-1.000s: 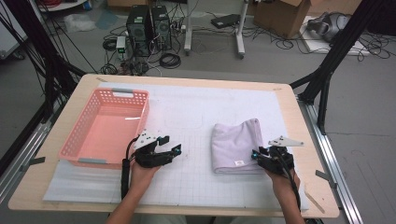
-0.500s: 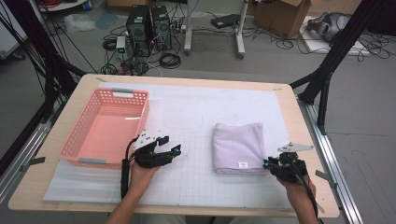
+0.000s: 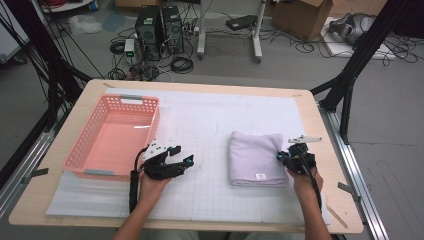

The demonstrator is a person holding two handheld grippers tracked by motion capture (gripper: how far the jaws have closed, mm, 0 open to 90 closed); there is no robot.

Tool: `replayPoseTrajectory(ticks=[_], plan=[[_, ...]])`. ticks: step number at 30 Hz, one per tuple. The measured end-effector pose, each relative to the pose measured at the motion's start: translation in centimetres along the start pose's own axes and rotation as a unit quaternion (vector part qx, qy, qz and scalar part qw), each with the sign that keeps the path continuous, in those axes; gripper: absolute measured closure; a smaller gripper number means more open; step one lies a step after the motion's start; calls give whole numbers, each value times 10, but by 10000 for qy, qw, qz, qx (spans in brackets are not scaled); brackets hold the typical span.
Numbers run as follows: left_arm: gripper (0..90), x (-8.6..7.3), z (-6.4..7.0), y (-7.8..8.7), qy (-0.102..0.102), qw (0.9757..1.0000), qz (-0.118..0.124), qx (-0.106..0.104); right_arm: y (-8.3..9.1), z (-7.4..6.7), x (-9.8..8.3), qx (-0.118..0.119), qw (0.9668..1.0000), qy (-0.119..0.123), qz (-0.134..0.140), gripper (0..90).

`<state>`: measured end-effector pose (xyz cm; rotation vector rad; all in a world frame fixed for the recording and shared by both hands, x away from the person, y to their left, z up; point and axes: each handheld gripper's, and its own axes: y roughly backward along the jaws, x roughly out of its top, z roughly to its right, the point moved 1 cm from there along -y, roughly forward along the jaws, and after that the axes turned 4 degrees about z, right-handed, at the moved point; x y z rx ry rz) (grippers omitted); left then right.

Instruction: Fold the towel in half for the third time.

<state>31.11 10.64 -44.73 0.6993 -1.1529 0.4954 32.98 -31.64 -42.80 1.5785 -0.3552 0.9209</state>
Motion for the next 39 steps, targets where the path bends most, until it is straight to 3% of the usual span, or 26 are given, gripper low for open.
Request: replayPoseTrajectory(ticks=[2,3,6,8,9,12,16,19,21,22,25,26,28,30,32,35,36,38,39], plan=[[346,0,0,0,-2,10000,-22,-4,3,5,-6,102,9996,-144,-212,818],[346,-1,1,-1,-1,10000,-35,2,5,7,-6,98,9996,-188,-195,752],[346,-2,1,-1,-41,10000,-81,19,17,10,5,-15,9995,-113,292,641],[346,-3,2,-1,-43,9999,-96,23,21,10,19,60,9974,-142,707,614],[345,-3,2,-1,-48,9999,-94,37,20,8,27,159,9960,-90,879,614],[345,-4,1,-1,-64,9999,-124,48,7,-6,52,601,9923,193,1064,638],[345,-3,1,-1,-55,9999,-128,36,-25,-28,72,948,9918,436,738,660],[345,-4,1,-1,-33,9999,-117,35,-49,-42,75,1209,9895,580,545,735],[345,-4,1,0,-29,9999,-133,28,-69,-51,70,1076,9904,850,144,778],[345,-4,1,0,-22,9999,-138,33,-74,-53,69,986,9906,945,102,786],[345,-4,0,1,-11,9999,-127,46,-73,-51,71,921,9901,1044,178,761],[345,-4,-1,1,-22,9999,-128,50,-72,-50,71,947,9903,994,226,717],[345,-4,0,0,-17,9999,-130,46,-66,-40,74,997,9919,628,474,644],[346,-4,0,0,-40,9999,-140,44,-63,-31,76,897,9930,547,537,605],[346,-4,-1,-1,-33,9999,-120,57,-66,-29,78,854,9931,661,449,586],[346,-4,-1,0,-31,9999,-130,63,-70,-29,83,991,9920,645,440,555],[346,-4,-1,0,-31,9999,-130,63,-73,-31,83,1103,9910,670,349,554],[346,-4,-1,0,-40,9999,-131,59,-81,-39,81,1253,9878,922,-104,579],[346,-4,-1,0,-32,9999,-130,69,-82,-40,81,1307,9872,902,-118,623]])
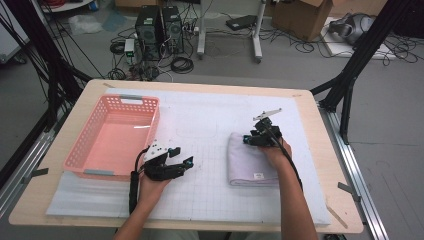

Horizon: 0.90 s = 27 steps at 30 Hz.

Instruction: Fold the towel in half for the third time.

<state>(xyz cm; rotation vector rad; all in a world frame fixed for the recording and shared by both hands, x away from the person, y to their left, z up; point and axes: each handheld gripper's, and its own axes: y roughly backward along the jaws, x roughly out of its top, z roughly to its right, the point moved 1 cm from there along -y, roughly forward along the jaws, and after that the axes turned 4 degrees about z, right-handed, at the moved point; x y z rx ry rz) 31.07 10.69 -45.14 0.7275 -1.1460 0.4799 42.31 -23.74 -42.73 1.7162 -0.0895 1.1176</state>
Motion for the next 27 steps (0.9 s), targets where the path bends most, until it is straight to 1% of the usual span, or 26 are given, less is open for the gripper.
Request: replayPoseTrajectory(ticks=[2,4,5,6,7,8,9,10,11,12,13,14,15,16,17,19,21,22,24,26,27], plan=[[346,0,0,0,-15,10000,-12,-1,0,0,0,177,9998,18,-18,750],[346,0,1,0,-10,10000,-18,-12,1,0,1,224,9997,10,-31,820],[346,0,1,-1,-21,10000,-16,-10,1,1,3,206,9998,19,-3,835],[346,0,1,-1,-21,10000,-16,-10,2,0,5,151,9998,112,71,840],[346,0,1,-1,-14,10000,-18,-6,3,-3,8,59,9994,234,247,842],[346,0,1,-1,-10,10000,-20,-6,4,-6,12,25,9978,406,520,841],[346,0,1,0,-9,10000,-26,-12,5,-10,14,-18,9962,530,695,840],[346,0,1,0,-17,10000,-31,-12,5,-15,18,-133,9931,751,888,832],[346,0,1,0,-17,10000,-31,-12,2,-18,18,-220,9929,808,844,808],[344,0,1,0,-18,10000,-28,0,-1,-18,18,-260,9943,764,702,748],[341,0,1,1,-43,10000,-30,14,-2,-18,16,-251,9955,635,652,680],[340,0,1,1,-43,10000,-30,14,-1,-17,15,-270,9963,461,676,634],[340,0,1,0,-57,10000,-23,30,-1,-17,15,-270,9963,461,676,634],[339,0,1,0,-22,10000,-14,55,15,-11,13,-398,9939,193,1012,623],[337,0,1,0,-22,10000,-14,55,25,-9,12,-500,9925,106,1110,618],[337,0,2,0,-50,10000,-21,42,44,-2,6,-663,9898,-36,1259,626],[337,0,3,0,-58,10000,-9,45,60,6,-2,-767,9880,-165,1328,648],[336,0,3,0,-53,10000,15,40,67,9,-8,-798,9879,-200,1314,661],[336,0,3,-1,-67,10000,7,46,76,13,-18,-702,9899,-232,1212,677],[336,0,3,-1,-68,10000,-10,54,82,14,-33,-491,9931,-390,989,683],[336,0,3,-1,-68,10000,-10,54,84,15,-40,-480,9938,-391,925,679]])
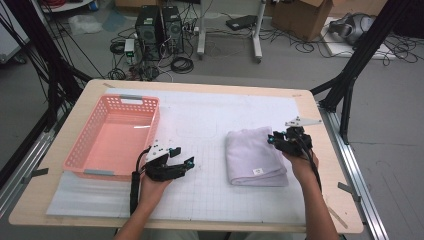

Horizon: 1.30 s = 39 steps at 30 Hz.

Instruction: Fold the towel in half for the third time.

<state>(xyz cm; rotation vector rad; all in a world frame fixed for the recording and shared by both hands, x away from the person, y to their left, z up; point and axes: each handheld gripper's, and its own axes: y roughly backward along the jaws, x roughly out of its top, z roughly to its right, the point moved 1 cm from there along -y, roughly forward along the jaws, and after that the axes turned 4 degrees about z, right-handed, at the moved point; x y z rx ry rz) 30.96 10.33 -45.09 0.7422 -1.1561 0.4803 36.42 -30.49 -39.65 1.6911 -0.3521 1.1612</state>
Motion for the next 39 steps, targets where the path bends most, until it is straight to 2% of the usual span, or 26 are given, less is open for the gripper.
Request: replayPoseTrajectory(ticks=[3,6,8,9,10,13,17,22,23,25,27,29,30,32,33,35,37,39], plan=[[336,1,2,-1,-14,10000,12,-25,8,0,-18,74,9997,-222,-68,638],[336,0,3,-2,-25,10000,12,-23,11,-3,-34,71,9998,-126,-166,636],[336,0,3,-2,-33,10000,11,-26,12,-3,-37,96,9997,-157,-179,639],[336,1,4,-2,-38,10000,10,-27,11,-1,-45,151,9992,-309,-200,639],[336,1,4,-2,-47,10000,14,-36,11,-1,-49,230,9986,-411,-238,659],[336,0,3,-3,-35,10000,-7,-38,9,-3,-57,462,9978,-369,-307,845],[336,0,3,-2,-44,10000,0,-23,19,-6,-57,418,9986,-309,-105,865],[336,1,2,-2,-33,10000,13,-5,43,-10,-64,241,9991,-353,-7,868],[336,1,2,-2,-33,10000,17,-3,47,-11,-66,174,9994,-307,-17,868],[336,1,2,-2,-33,10000,22,-3,55,-13,-71,94,9993,-361,-44,867],[331,1,2,-2,-29,10000,14,-3,56,-14,-74,15,9993,-344,-116,866],[327,1,2,-2,-4,10000,-5,-19,54,-13,-81,-198,9990,-265,-291,861],[310,1,2,-2,3,10000,-6,3,50,-11,-86,-178,9992,-308,-180,835],[283,1,2,-2,29,10000,9,-1,49,-10,-86,-273,9991,-329,-42,703],[268,1,2,-2,47,10000,20,20,50,-9,-85,-266,9991,-333,39,675],[192,1,2,-2,88,10000,-4,19,56,-10,-83,-301,9986,-319,283,627],[179,1,2,-1,89,10000,-15,13,65,-9,-81,-357,9970,-339,592,589],[177,2,2,0,77,10000,-2,1,73,-6,-82,-463,9960,-304,702,520]])
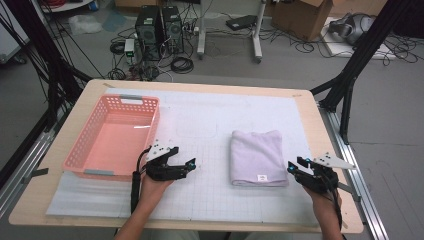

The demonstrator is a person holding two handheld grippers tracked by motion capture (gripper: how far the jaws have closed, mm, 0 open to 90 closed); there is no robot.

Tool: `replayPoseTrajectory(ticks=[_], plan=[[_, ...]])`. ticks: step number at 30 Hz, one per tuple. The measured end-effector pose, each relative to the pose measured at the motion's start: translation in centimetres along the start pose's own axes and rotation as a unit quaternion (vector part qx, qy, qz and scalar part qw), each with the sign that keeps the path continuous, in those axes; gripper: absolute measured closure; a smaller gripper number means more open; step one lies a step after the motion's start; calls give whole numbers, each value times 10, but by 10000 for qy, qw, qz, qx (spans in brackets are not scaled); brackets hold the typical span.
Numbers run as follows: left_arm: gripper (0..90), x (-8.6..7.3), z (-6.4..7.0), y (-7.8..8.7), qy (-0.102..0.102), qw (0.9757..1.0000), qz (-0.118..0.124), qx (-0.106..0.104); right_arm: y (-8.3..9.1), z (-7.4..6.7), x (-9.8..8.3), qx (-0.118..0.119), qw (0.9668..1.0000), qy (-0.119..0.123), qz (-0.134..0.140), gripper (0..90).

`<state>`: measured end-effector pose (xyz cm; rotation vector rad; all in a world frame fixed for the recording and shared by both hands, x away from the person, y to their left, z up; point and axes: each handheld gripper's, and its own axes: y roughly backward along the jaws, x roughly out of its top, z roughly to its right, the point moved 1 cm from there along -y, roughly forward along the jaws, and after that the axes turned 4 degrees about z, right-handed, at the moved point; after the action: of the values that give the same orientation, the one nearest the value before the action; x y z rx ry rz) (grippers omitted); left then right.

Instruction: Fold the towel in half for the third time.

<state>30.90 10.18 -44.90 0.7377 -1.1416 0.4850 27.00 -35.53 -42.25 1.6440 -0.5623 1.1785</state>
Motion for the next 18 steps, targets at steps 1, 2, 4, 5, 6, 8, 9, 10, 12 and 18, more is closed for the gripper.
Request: replayPoseTrajectory(ticks=[1,2,4,5,6,8,9,10,12,18], plan=[[176,0,0,0,-13,10000,4,-8,3,1,-1,-35,10000,19,-4,493],[177,1,0,1,-26,10000,0,-21,5,3,-2,-59,10000,50,-21,466],[176,1,1,2,-33,10000,27,-28,10,6,-5,-24,10000,25,13,415],[177,1,1,2,-33,10000,27,-28,10,6,-5,-24,10000,25,13,415],[177,2,0,2,-39,10000,33,-30,14,6,-7,20,10000,12,22,362],[177,2,0,3,-35,10000,40,-31,18,5,-8,39,10000,37,44,325],[177,2,0,3,-35,10000,40,-31,19,5,-9,73,9999,62,66,324],[177,2,0,3,-43,10000,48,-25,21,4,-9,139,9998,45,98,320],[177,2,-1,4,-60,10000,31,-43,23,2,-9,207,9997,80,121,297],[177,2,0,5,-76,10000,28,-48,25,-2,-14,348,9992,205,6,273]])
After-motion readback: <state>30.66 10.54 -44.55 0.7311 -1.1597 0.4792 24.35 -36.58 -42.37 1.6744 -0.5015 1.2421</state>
